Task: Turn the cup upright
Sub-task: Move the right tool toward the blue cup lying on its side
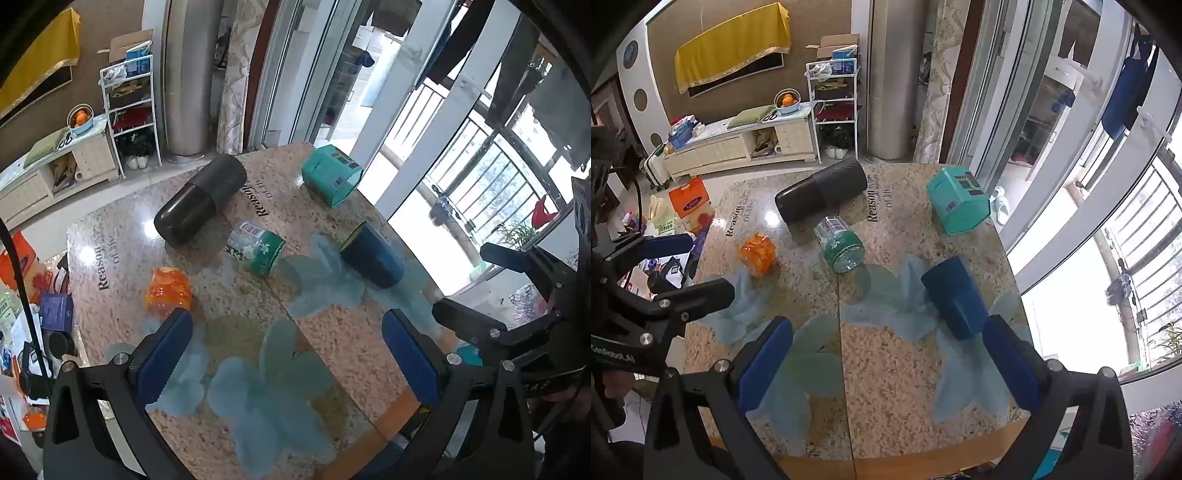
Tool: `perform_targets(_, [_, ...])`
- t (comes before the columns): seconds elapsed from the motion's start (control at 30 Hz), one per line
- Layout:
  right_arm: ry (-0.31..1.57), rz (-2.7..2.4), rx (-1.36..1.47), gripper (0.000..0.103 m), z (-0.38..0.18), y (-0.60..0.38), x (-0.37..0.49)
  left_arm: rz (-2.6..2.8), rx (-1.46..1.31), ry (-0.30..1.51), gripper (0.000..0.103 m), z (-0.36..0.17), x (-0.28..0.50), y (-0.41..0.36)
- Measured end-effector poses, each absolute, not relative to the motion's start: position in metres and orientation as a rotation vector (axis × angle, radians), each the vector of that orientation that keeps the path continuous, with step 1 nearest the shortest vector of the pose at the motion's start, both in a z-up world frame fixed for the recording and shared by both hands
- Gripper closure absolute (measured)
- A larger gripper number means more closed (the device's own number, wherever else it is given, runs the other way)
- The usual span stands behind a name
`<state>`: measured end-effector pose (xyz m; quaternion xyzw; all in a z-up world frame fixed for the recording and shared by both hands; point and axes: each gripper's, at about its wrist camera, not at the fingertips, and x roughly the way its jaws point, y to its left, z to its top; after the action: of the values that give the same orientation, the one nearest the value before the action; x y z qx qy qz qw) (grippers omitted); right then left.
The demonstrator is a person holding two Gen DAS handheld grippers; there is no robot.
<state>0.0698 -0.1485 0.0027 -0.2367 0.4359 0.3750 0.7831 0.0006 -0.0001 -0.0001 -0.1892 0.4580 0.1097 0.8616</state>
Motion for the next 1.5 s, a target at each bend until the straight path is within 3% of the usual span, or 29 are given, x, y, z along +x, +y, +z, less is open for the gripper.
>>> perform_targets(1.5, [0.941,0.816,-0.488,0.0,0.008,-0.162,0.06,0.239,-0.33,0.94,0.0,0.008,-0.009,-0.021])
